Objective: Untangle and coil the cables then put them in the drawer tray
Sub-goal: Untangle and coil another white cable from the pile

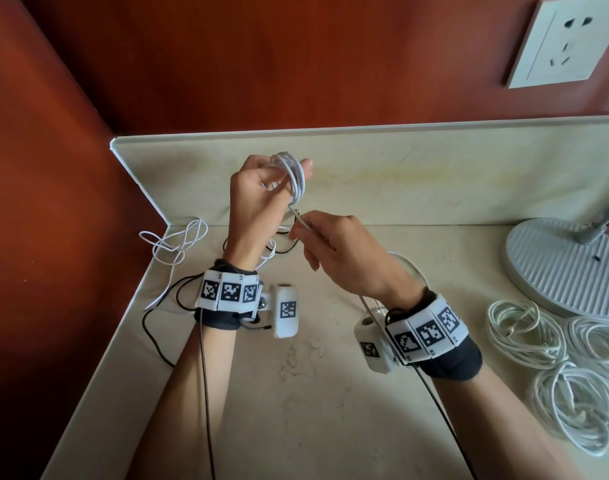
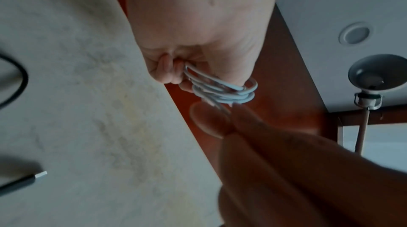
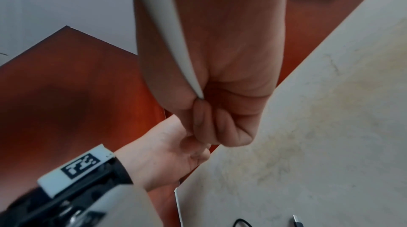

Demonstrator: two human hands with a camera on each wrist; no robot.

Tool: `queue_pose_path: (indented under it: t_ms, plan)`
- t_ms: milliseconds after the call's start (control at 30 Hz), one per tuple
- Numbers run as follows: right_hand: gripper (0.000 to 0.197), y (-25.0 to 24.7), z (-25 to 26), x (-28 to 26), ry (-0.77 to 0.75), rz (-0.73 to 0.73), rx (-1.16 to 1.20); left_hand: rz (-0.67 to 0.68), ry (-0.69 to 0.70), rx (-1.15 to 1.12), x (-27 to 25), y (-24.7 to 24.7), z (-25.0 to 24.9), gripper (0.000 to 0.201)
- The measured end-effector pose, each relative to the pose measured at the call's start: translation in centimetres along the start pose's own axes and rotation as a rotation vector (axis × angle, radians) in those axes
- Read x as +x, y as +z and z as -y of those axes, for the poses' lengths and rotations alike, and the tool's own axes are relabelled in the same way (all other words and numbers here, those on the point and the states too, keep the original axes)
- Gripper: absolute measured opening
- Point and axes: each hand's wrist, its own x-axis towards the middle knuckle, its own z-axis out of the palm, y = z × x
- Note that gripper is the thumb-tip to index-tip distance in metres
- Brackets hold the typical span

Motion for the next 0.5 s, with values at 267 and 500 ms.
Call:
queue_pose_path:
  t_ms: [267, 500]
  plan:
    - [0.019, -1.4, 0.2, -0.6, 0.096, 0.248, 0.256, -0.124, 0.109, 0.232, 1.0, -1.9, 0.9, 0.013]
    - [0.017, -1.8, -0.6, -0.5, 0.077, 0.211, 0.002, -0.138, 0.164, 0.508, 1.8, -3.2, 1.9, 0.017]
